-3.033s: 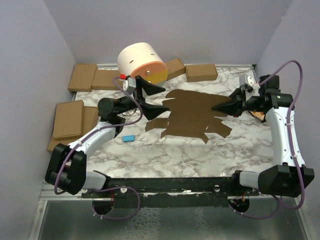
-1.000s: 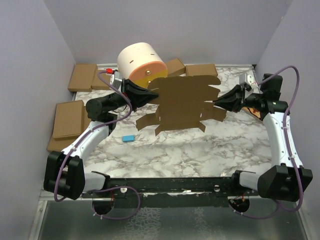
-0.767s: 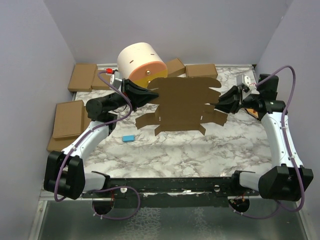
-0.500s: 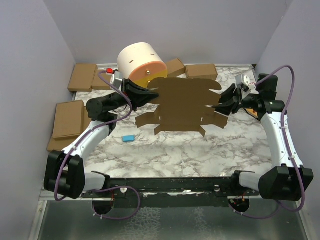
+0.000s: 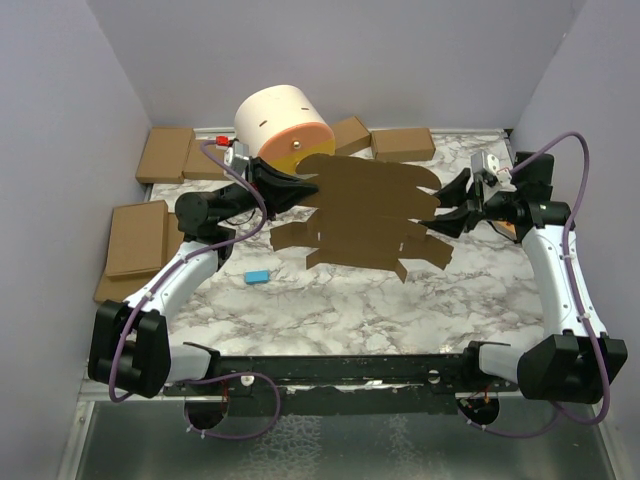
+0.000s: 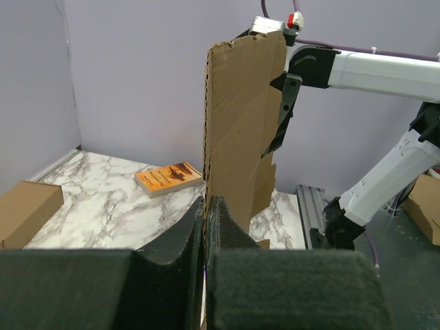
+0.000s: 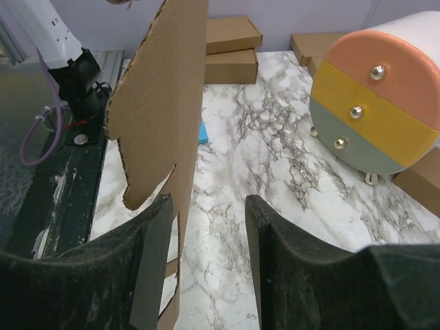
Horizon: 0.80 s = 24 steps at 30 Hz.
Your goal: Fold the paper box
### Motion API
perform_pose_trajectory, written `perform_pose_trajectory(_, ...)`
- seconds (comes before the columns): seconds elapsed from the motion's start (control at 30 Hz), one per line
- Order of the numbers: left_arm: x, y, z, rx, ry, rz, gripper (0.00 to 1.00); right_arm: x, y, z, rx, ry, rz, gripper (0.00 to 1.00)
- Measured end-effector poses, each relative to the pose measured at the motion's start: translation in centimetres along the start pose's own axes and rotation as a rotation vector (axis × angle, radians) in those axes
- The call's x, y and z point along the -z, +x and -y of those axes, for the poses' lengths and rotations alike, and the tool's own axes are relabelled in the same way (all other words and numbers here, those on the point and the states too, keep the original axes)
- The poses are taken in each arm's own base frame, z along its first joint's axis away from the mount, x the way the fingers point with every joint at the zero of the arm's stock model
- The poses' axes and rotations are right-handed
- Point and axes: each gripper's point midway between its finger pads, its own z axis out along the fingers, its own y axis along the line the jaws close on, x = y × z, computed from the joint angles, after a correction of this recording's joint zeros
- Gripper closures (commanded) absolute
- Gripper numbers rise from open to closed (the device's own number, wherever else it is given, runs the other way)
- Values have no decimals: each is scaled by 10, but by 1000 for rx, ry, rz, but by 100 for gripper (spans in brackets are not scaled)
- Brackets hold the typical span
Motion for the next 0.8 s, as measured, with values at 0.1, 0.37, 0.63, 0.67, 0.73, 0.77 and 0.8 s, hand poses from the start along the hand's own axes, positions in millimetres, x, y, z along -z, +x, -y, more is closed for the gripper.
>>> perform_pose_trajectory(0.1,0,0,0,-2,-1,-1,100,0,2,-2,-7,-1,0,52)
perform_pose_trajectory(0.37,-1,-1,0,-5,0,0,100,-1,4,-6,-9,-7,-1,49)
perform_pose_trajectory(0.63,-2,-5,0,-15,2,5,100,-1,7,-10,-16,-10,-4,43)
perform_pose_trajectory(0.67,-2,-5,0,-15,2,5,100,-1,7,-9,-15,-11,-4,43)
perform_pose_trajectory(0.73,-2,-5,0,-15,2,5,100,-1,7,-9,-12,-12,-4,42)
perform_pose_trajectory(0.77,-2,-5,0,-15,2,5,100,-1,7,-10,-14,-13,-5,41)
perform_pose_trajectory(0.8,-2,-5,0,-15,2,5,100,-1,7,-10,-12,-13,-5,40)
